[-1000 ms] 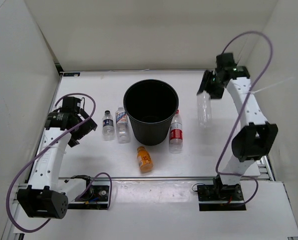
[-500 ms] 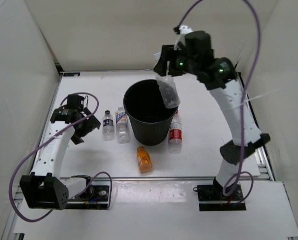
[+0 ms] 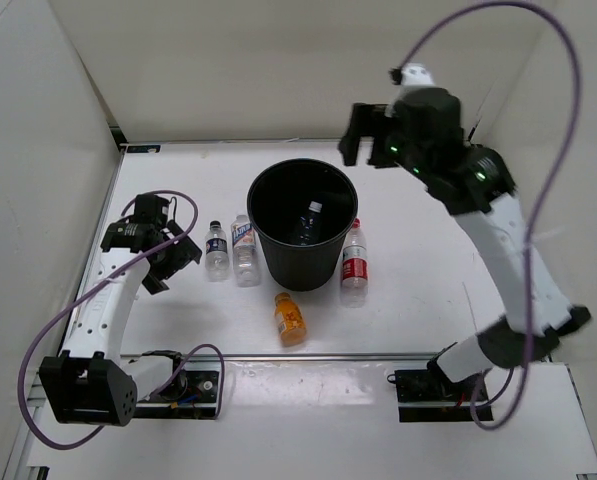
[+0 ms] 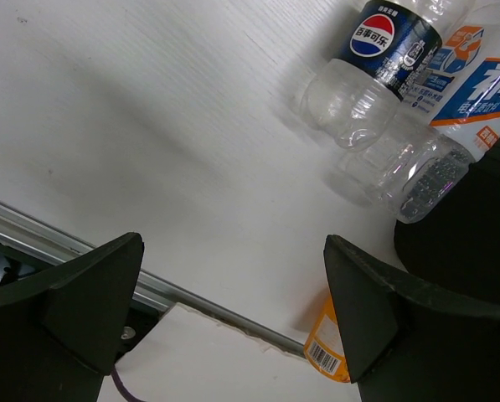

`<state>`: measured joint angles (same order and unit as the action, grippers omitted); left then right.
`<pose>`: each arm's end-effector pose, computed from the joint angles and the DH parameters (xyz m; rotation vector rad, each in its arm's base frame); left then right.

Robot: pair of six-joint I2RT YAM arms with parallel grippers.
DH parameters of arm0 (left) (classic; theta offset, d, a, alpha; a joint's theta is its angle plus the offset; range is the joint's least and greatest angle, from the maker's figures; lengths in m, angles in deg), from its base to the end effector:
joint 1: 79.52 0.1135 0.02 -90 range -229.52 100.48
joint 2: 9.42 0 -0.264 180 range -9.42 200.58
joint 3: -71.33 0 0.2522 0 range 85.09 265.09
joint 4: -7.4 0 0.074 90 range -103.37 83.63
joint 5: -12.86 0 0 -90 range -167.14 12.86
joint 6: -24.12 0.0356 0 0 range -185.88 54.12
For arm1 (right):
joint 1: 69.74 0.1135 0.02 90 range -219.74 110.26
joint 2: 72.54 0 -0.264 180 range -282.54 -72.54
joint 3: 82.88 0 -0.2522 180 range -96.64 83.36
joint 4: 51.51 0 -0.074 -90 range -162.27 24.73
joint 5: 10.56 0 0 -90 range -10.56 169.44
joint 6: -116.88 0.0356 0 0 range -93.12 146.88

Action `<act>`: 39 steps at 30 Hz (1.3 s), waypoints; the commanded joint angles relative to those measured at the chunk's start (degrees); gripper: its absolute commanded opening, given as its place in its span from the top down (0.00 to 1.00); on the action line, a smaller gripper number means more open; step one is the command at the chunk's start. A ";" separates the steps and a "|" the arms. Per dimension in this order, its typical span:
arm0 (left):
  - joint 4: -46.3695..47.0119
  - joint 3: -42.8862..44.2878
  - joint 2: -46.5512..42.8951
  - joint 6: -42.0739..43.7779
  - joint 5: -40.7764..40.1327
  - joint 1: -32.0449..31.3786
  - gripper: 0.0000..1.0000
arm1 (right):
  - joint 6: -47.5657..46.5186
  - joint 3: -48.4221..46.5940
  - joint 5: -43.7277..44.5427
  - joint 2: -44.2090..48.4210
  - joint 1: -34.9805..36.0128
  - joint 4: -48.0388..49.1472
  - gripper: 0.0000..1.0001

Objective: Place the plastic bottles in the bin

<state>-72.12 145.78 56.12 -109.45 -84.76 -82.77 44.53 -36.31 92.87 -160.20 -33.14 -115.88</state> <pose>0.1961 -0.0064 0.2898 -0.9874 2.5978 -0.0188 0.2362 0.1651 0.5233 -0.1544 1.9023 0.4238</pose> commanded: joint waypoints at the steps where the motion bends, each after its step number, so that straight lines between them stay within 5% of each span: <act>1: 0.19 -0.48 -1.99 -0.29 0.15 -0.36 0.00 | 3.77 16.49 10.55 10.38 -3.80 4.91 0.00; 6: 0.19 -1.01 -1.99 -0.29 0.15 -0.89 0.00 | 14.60 42.55 -4.08 18.66 -14.78 9.55 0.00; 9: 0.71 -1.53 -1.99 -0.29 0.15 -1.41 0.00 | 13.91 53.54 -22.26 17.97 -22.25 14.90 0.00; 13: 0.72 -2.06 -1.99 0.24 0.15 -1.41 0.00 | 10.84 58.15 -34.86 10.77 -23.86 19.14 0.00; 23: 1.24 -3.12 -0.94 0.85 -0.38 -3.52 0.00 | 6.88 52.62 -36.02 -13.39 -18.68 21.78 0.01; 28: 1.24 -0.57 0.38 1.99 -1.61 -4.58 0.00 | 8.62 51.56 -36.55 -18.51 -18.05 21.78 0.27; 34: 1.24 0.75 0.38 2.00 -2.67 -4.58 0.00 | 10.48 56.30 -29.62 -5.38 -21.48 18.80 0.52; 39: 3.35 -1.27 -1.20 2.00 -2.14 -4.58 0.00 | 11.71 46.84 -17.92 13.70 -23.42 11.51 0.54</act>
<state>-70.85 144.55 56.84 -107.97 -86.09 -87.16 55.30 18.76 67.11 -158.77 -55.81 -101.80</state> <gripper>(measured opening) 1.000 0.619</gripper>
